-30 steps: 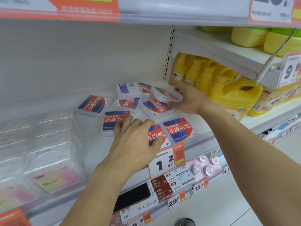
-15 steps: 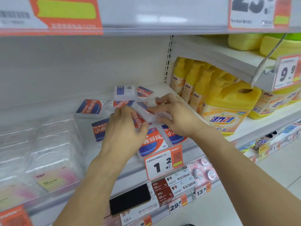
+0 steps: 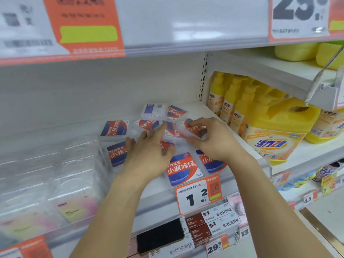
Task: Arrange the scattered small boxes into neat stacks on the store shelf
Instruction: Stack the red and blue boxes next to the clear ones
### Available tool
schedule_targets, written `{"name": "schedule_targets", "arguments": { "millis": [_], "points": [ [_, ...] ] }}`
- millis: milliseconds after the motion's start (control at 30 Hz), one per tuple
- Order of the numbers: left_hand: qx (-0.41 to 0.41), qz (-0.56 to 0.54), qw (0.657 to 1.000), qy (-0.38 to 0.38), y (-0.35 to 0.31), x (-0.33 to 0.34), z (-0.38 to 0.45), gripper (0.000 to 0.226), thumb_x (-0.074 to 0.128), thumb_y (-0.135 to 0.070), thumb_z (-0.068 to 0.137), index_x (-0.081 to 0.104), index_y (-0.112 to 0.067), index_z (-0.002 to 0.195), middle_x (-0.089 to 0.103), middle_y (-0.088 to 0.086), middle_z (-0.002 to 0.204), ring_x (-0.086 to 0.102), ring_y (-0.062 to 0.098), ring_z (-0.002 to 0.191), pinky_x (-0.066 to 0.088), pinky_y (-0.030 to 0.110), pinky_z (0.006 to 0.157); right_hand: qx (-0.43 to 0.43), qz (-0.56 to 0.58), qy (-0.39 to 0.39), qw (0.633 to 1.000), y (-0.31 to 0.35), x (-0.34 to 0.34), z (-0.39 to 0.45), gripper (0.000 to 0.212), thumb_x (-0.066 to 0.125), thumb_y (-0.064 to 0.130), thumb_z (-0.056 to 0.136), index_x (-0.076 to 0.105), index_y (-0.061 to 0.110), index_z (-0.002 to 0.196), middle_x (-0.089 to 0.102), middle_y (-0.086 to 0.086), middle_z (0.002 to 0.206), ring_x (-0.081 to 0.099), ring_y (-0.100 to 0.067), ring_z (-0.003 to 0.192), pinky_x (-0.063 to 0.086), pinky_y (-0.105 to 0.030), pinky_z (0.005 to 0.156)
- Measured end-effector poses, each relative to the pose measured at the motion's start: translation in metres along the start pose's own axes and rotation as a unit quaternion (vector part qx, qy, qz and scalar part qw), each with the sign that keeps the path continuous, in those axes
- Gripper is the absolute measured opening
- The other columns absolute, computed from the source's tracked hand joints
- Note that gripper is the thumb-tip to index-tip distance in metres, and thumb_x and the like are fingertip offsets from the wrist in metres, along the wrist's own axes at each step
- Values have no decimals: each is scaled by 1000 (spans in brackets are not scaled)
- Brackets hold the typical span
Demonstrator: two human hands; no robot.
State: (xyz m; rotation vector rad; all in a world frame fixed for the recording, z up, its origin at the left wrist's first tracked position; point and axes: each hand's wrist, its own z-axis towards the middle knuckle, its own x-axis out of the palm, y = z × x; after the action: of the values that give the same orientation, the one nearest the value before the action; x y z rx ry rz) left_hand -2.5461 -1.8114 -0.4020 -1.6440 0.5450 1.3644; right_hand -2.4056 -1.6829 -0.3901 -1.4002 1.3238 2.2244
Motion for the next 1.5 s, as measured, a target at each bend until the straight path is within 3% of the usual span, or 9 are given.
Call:
{"name": "schedule_targets", "arguments": {
  "millis": [233,467,667,900,1000,1100,1233,1367,1500],
  "points": [
    [-50,26,998,-7,0,4,5,71,39,-56,94,0,-40,151,17,-2,161,12,25,149,8,58,118,30,66,-59,996,12,2,4,48,86,35,68,61,35,109,48,2,121,52,0,74,34,-4,48],
    [-99,69,993,2,-6,-2,3,70,41,-56,94,-1,-47,149,0,6,163,-11,39,147,0,68,112,15,72,-83,994,15,0,6,52,86,40,64,64,34,111,47,3,122,56,-11,100,36,-9,62],
    [-98,61,993,24,-8,-4,1,71,42,-58,92,1,-48,149,16,6,158,11,40,145,15,68,111,-13,65,-74,995,19,3,9,50,84,46,67,66,30,111,49,6,115,51,-11,106,36,-12,66],
    [4,-25,999,-46,4,8,21,65,55,-44,93,22,-44,148,17,-4,160,2,25,149,-2,56,118,14,99,-65,993,16,2,11,51,82,40,74,61,25,118,59,5,116,59,-15,102,52,-22,75],
    [31,-84,992,-88,-4,8,17,54,64,-33,89,42,-31,138,31,-5,154,19,20,146,20,45,119,23,98,-44,994,18,-4,9,54,84,34,73,59,25,120,56,11,108,58,-10,91,45,-13,62],
    [43,-115,984,-131,-7,5,13,28,70,-29,86,57,-26,110,49,-6,137,43,16,130,41,28,100,33,125,-69,989,15,-14,8,61,88,28,66,60,26,120,57,10,111,63,-15,96,54,-22,72],
    [24,-100,986,-134,-9,-5,4,11,62,-32,92,60,-25,101,64,-7,115,52,5,90,44,20,74,43,112,-93,988,4,-32,7,73,89,22,59,56,31,123,59,2,124,64,-23,102,60,-35,78],
    [35,-90,979,-179,-8,-15,-8,24,61,-40,89,58,-26,108,67,-6,111,60,13,100,51,28,82,51,96,-42,993,-4,-40,5,76,87,15,58,50,33,121,58,-2,123,65,-25,97,61,-34,70],
    [28,-59,989,-130,-9,-11,-14,63,63,-57,82,41,-34,137,40,-6,146,37,19,135,39,39,107,68,77,54,993,-3,-38,4,72,86,11,63,51,34,121,58,3,121,66,-21,94,59,-28,64]
  ]
}}
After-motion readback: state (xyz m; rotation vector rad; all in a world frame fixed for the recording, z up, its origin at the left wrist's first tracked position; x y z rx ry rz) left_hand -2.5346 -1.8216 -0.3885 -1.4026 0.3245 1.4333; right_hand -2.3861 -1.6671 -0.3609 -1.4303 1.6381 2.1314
